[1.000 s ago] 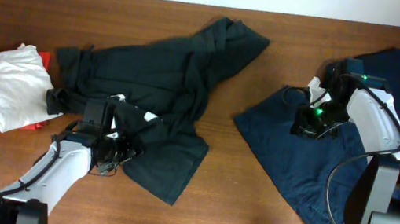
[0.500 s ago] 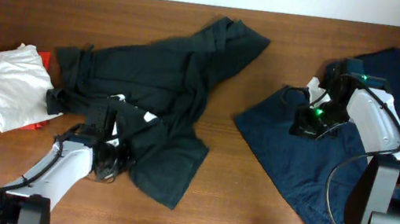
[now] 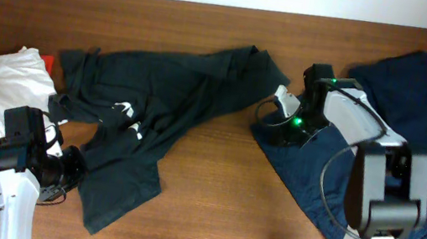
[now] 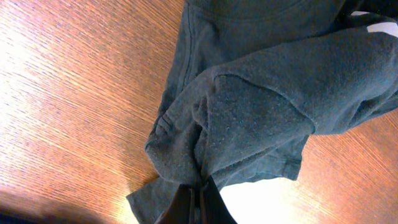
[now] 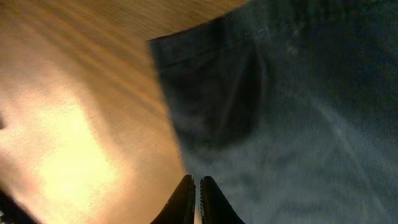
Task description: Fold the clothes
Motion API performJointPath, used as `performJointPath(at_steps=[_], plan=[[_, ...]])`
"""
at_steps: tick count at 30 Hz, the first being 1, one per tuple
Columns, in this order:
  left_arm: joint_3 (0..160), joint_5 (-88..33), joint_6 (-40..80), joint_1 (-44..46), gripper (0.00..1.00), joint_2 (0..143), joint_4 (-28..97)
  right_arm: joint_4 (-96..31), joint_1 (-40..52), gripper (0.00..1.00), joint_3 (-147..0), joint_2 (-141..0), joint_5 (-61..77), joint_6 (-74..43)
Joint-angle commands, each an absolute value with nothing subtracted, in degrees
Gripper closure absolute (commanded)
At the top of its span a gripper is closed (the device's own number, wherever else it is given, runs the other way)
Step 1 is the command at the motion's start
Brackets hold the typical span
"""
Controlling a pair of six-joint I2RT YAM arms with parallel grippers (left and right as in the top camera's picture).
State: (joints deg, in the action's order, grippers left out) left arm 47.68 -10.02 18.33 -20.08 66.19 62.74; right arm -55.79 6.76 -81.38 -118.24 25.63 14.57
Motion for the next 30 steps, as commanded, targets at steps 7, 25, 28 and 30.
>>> performJointPath(at_steps=[7,25,28,30], plan=[[48.49,-10.26,17.04,-20.51,1.00,65.60,62.28,-49.60,-0.69,0.92,-82.61,-124.11,-5.08,-2.81],[48.47,-10.22,17.04,-20.51,0.96,65.60,59.81,-62.15,-7.03,0.82,-105.43,-123.87,32.47,10.28],[48.47,-10.20,17.04,-20.51,1.00,65.60,60.07,-57.30,4.54,0.69,-105.41,-124.60,32.29,9.52],[48.47,-10.02,17.02,-20.51,0.99,65.60,60.07,-52.73,11.29,0.68,-105.41,-125.64,28.27,3.46]])
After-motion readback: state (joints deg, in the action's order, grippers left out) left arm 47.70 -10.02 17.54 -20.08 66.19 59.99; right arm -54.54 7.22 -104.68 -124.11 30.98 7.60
